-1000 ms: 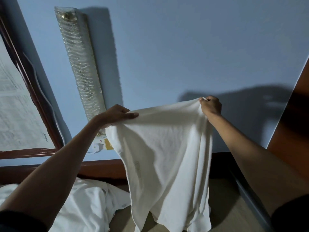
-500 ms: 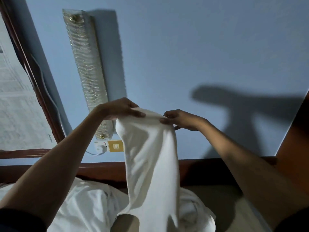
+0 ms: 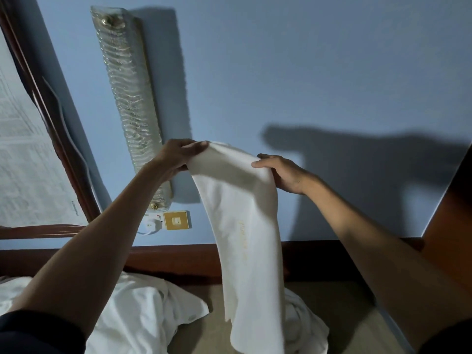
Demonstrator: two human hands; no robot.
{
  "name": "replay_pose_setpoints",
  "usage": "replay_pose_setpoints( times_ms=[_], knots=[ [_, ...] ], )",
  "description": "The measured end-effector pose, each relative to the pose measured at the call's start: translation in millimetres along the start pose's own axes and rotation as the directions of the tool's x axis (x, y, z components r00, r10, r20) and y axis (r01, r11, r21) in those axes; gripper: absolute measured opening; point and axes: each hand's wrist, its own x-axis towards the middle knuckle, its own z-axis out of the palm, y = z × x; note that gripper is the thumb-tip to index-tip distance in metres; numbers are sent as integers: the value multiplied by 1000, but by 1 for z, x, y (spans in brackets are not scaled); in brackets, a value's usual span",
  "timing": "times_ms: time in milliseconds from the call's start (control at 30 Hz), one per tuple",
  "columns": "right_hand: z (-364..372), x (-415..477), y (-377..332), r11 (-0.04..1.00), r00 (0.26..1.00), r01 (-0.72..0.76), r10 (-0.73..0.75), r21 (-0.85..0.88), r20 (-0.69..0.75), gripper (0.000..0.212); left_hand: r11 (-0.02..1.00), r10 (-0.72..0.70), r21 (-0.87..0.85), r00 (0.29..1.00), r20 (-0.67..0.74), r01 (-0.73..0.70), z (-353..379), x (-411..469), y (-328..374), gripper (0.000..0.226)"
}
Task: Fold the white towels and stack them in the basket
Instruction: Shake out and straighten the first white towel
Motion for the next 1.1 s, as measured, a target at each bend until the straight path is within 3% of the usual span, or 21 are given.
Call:
replay_pose_setpoints(
  times_ms=[33, 100, 233, 333, 467, 567, 633, 700, 800, 900, 1000, 1100],
  knots=[
    [2, -2, -2, 1000, 1000, -1, 1, 9, 12, 67, 999, -5, -49, 999, -34, 3, 1, 3, 1, 25],
    [2, 1, -1, 1000, 1000, 7, -7, -9, 1, 63, 991, -33, -131, 999, -28, 29, 3, 6, 5, 25],
    [-8, 9, 2, 996, 987, 54, -65, -76, -146, 27, 969, -117, -213, 991, 62, 128, 4, 8, 12, 17],
    [-19, 11, 4, 972, 956, 108, -159, -208, -247, 47, 986, -133, -96, 991, 17, 134, 4, 10, 9, 24],
    [-29, 17, 10, 961, 953, 70, -144, -268, -266, 34, 997, -28, -79, 975, -219, 11, 8, 18, -4, 36],
    [-27, 20, 14, 934, 950, 86, -181, -346, -253, 63, 997, 53, 61, 957, -285, -38, 19, 26, -6, 35],
    [-27, 21, 16, 927, 928, 133, -240, -350, -283, 64, 978, 99, 200, 969, -227, -53, 30, 26, -4, 32],
    [-25, 19, 15, 918, 908, 185, -297, -352, -295, 57, 962, 125, 251, 990, -67, -105, 43, 19, -1, 31],
    [-20, 18, 13, 920, 924, 228, -308, -320, -228, 45, 965, 46, 245, 979, 200, -95, 61, 5, -1, 28],
    [-18, 17, 12, 917, 934, 238, -307, -321, -182, 44, 928, -35, 360, 937, 347, -99, 70, -2, -3, 32],
    [-21, 10, 15, 919, 937, 235, -301, -317, -179, 32, 942, -4, 311, 924, 382, -125, 67, -3, -7, 35],
    [-20, 0, 18, 931, 957, 195, -249, -309, -148, 29, 963, 78, 224, 947, 310, -152, 60, -1, -7, 39]
  ],
)
